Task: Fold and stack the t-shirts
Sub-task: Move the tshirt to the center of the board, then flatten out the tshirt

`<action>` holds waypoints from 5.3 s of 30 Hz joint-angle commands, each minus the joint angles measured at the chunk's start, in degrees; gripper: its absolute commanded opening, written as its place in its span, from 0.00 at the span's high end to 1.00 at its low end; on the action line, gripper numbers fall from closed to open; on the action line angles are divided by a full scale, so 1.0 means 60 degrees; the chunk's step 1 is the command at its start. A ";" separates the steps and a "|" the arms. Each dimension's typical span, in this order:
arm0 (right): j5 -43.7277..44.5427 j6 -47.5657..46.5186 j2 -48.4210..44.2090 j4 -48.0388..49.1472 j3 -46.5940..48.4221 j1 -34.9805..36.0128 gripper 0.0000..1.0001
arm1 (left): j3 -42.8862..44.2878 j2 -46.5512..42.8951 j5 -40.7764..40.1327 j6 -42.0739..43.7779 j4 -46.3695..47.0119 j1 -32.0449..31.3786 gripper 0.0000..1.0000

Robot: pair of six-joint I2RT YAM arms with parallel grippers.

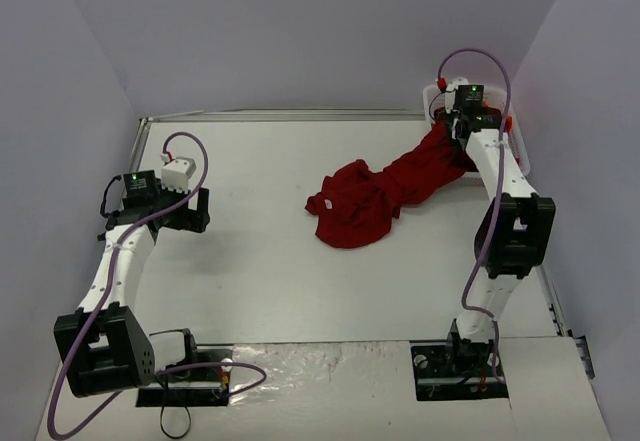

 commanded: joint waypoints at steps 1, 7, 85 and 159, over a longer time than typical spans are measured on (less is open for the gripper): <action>-0.0072 0.0076 -0.1554 0.0046 0.0427 0.0144 1.00 | 0.0475 -0.0091 0.0210 0.0188 -0.0063 0.0065 0.06; -0.0789 0.0004 -0.2404 -0.0262 0.0926 0.1312 1.00 | 0.0475 -0.0164 0.0210 0.0174 -0.0077 0.0065 0.06; -0.3264 -0.1272 -0.1630 -0.2210 -0.2165 0.6501 0.43 | 0.1867 0.1241 -0.1737 0.0102 -0.0165 -0.1972 0.06; -0.4144 -0.2062 -0.4295 -0.3455 -0.5709 0.2271 1.00 | 0.7286 0.5797 0.0136 -0.0559 -0.1263 -0.4372 0.16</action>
